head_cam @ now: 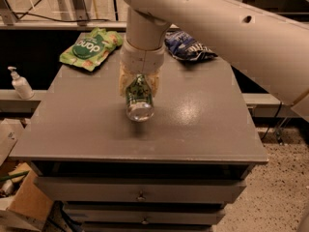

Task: Place green can upright

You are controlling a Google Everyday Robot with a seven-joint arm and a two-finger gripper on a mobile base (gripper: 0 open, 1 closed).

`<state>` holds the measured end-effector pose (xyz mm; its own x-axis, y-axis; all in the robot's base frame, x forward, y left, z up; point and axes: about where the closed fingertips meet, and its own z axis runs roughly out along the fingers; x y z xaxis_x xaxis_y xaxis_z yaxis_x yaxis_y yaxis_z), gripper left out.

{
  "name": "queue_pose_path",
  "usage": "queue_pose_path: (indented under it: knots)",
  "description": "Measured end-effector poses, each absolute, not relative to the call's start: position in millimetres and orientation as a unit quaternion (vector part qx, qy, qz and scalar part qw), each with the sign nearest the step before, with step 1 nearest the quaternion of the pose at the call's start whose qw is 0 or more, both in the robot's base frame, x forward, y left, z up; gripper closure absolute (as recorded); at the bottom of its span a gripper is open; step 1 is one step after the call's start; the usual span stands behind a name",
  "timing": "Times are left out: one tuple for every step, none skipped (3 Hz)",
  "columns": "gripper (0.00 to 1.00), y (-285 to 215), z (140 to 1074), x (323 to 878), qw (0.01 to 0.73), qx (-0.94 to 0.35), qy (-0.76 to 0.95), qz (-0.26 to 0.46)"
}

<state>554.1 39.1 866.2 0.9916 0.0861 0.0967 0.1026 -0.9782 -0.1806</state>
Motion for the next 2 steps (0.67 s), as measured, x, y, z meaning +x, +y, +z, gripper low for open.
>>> queue_pose_path:
  knots:
    - [1.0,36.7,867.3,551.2,0.119,-0.989,-0.053,-0.064]
    - [1.0,30.7,874.0,530.2,0.169,-0.977,-0.08,-0.104]
